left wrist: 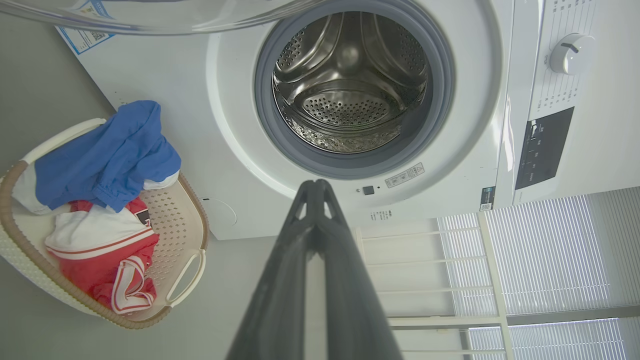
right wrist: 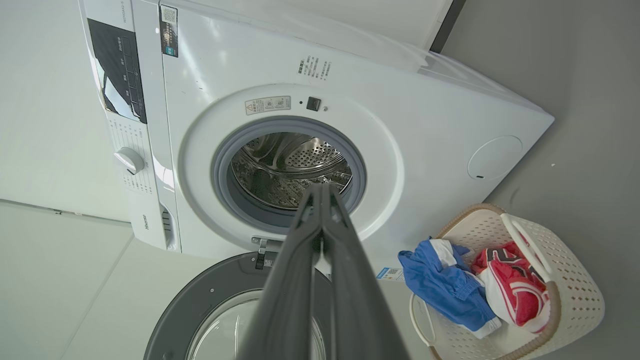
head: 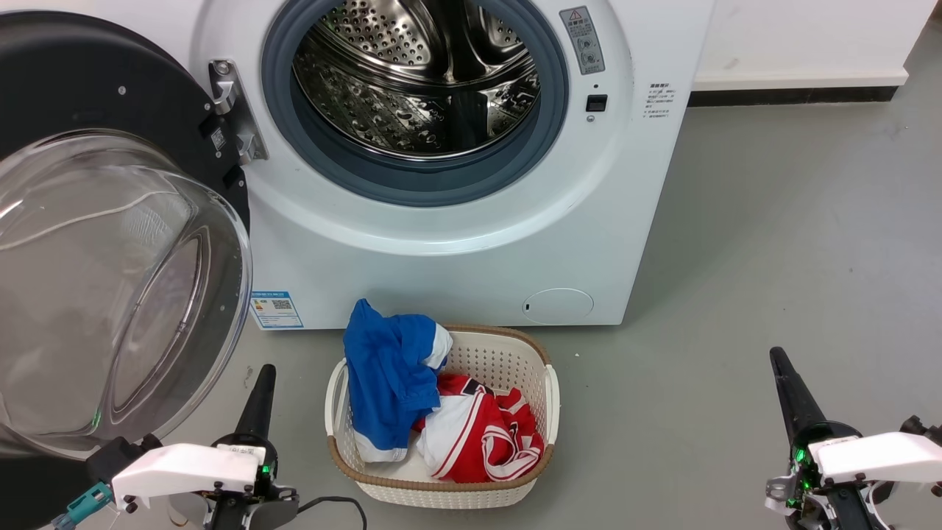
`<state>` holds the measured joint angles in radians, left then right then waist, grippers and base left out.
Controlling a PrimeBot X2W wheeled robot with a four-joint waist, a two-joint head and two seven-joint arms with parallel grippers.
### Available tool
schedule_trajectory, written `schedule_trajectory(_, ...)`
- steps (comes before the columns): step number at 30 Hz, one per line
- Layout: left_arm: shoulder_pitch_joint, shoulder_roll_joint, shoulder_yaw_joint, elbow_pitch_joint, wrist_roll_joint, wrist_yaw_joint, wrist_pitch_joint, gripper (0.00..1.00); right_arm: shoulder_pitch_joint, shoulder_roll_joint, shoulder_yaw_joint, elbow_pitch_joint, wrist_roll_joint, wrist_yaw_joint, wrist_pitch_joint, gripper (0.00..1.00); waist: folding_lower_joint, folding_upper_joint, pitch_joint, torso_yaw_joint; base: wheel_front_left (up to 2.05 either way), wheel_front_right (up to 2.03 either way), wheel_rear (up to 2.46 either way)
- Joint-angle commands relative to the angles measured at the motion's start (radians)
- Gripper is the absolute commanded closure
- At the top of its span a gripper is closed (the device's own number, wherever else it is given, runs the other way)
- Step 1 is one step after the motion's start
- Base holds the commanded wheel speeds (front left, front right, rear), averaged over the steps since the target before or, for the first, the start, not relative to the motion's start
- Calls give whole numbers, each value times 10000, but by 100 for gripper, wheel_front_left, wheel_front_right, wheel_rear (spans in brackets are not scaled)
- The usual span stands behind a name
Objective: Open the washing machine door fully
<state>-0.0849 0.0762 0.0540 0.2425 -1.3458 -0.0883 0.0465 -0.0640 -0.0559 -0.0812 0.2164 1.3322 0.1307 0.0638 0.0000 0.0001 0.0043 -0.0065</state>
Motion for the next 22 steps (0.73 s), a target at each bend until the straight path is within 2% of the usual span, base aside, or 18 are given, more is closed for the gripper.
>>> schedule_trajectory(1, -174, -55, 91, -37, -260, -86, 67, 100, -270, -22, -36, -12, 272, 1, 61, 100, 0, -1, -1, 3, 0, 0, 0)
schedule_trajectory(22, -274, -182, 428, 9, -1787, -316, 470, 100, -433, 0, -194, 187, 1910, 2, 336, 100, 0, -1, -7, 40, 0, 0, 0)
